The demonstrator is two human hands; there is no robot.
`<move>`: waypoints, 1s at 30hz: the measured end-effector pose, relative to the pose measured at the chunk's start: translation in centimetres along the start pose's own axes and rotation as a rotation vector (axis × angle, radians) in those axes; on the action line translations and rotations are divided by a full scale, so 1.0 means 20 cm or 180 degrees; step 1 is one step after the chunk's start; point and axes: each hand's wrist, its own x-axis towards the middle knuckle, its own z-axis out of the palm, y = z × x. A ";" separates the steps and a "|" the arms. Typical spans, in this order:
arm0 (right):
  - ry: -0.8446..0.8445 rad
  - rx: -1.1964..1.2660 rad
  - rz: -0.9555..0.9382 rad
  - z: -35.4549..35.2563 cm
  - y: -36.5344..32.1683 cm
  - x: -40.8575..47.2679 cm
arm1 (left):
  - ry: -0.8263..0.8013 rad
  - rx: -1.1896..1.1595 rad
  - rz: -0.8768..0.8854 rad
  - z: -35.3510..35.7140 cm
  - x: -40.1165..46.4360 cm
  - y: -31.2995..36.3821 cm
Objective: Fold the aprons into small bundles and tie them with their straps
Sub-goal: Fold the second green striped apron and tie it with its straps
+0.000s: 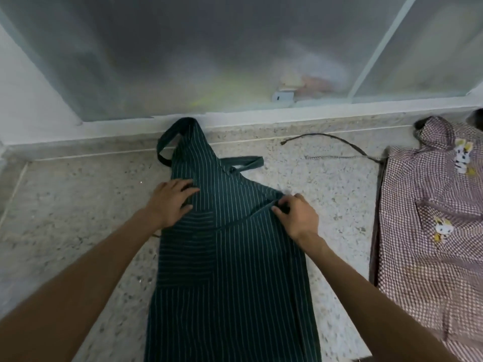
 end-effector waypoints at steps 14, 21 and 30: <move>0.1089 0.0804 -0.0109 0.00 0.07 0.08 | 0.0330 0.0020 0.0400 0.01 0.14 -0.02; 0.0140 0.0287 0.0211 0.02 0.18 0.12 | 0.0097 0.0020 -0.0008 0.03 0.23 -0.05; -0.1152 -0.0014 -0.0672 -0.12 0.22 -0.12 | 0.0003 0.0357 0.0655 0.02 0.01 -0.05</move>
